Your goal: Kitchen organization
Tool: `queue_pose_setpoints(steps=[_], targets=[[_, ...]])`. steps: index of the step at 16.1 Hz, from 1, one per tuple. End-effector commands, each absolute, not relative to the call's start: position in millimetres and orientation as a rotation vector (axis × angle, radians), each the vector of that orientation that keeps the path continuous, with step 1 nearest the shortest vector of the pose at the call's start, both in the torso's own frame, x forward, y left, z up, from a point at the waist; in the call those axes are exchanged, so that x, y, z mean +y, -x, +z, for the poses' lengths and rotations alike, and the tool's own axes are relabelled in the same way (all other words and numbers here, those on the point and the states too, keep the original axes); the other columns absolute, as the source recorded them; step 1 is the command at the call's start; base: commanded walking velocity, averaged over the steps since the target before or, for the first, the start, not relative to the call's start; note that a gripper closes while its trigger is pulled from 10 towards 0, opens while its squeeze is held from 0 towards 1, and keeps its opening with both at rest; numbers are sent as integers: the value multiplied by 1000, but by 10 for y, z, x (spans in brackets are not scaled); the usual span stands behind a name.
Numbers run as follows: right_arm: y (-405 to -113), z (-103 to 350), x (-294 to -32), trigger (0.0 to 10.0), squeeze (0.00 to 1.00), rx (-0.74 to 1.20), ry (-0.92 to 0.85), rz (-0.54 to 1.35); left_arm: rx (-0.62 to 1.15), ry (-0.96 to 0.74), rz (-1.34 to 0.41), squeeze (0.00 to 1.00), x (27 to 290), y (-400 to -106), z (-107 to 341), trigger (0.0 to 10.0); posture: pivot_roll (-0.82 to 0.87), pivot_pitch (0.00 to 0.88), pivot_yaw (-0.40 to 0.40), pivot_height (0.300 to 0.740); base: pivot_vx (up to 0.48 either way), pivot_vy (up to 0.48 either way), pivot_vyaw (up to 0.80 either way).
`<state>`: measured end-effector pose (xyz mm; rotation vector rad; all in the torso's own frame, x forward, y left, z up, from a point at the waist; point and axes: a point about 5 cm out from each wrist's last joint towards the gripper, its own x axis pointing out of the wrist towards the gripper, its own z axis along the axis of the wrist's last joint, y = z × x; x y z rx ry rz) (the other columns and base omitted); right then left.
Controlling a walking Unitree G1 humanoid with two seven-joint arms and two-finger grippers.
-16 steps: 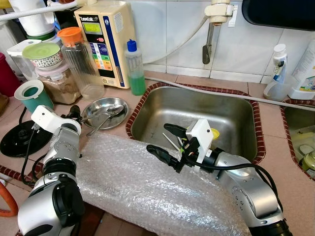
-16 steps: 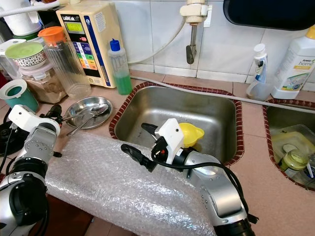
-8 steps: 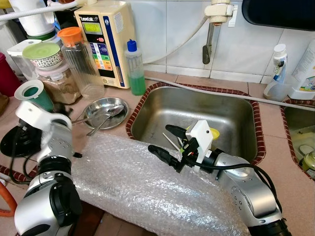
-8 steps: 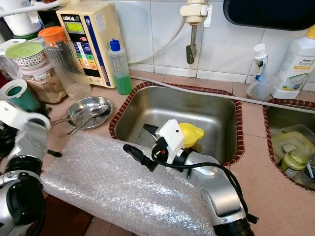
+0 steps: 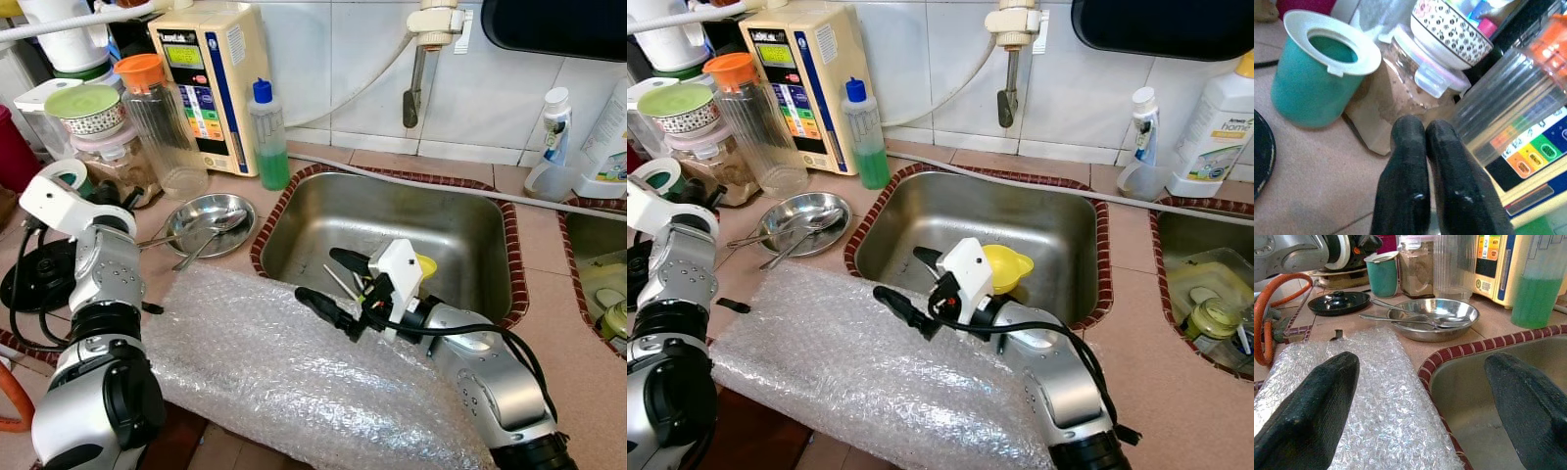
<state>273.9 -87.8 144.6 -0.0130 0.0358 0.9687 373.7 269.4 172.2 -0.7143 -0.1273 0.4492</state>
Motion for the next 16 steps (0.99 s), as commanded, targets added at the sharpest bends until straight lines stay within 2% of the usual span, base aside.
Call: queue_pose_setpoints(steps=[1, 3, 7, 9, 16], targets=[[-2744, 1454, -854, 10000, 0, 28, 30, 975, -161, 706, 467, 1000, 2788, -3698, 1761, 10000, 83, 0, 121, 740, 0, 0, 0], [-2740, 1439, -855, 10000, 0, 32, 34, 975, -153, 735, 475, 1000, 2798, -3680, 1722, 10000, 82, 0, 120, 740, 0, 0, 0], [-2725, 1424, -849, 10000, 0, 35, 46, 990, -81, 821, 446, 1000, 2591, -3645, 1455, 10000, 79, 0, 123, 740, 0, 0, 0], [-2665, 1418, -819, 10000, 0, 27, 55, 1041, -38, 774, 437, 1000, 2503, -3607, 1327, 10000, 76, 0, 123, 740, 0, 0, 0], [-2690, 1405, -825, 10000, 0, 29, 72, 1038, -83, 759, 456, 1000, 2592, -3584, 1383, 10000, 82, 0, 121, 740, 0, 0, 0]])
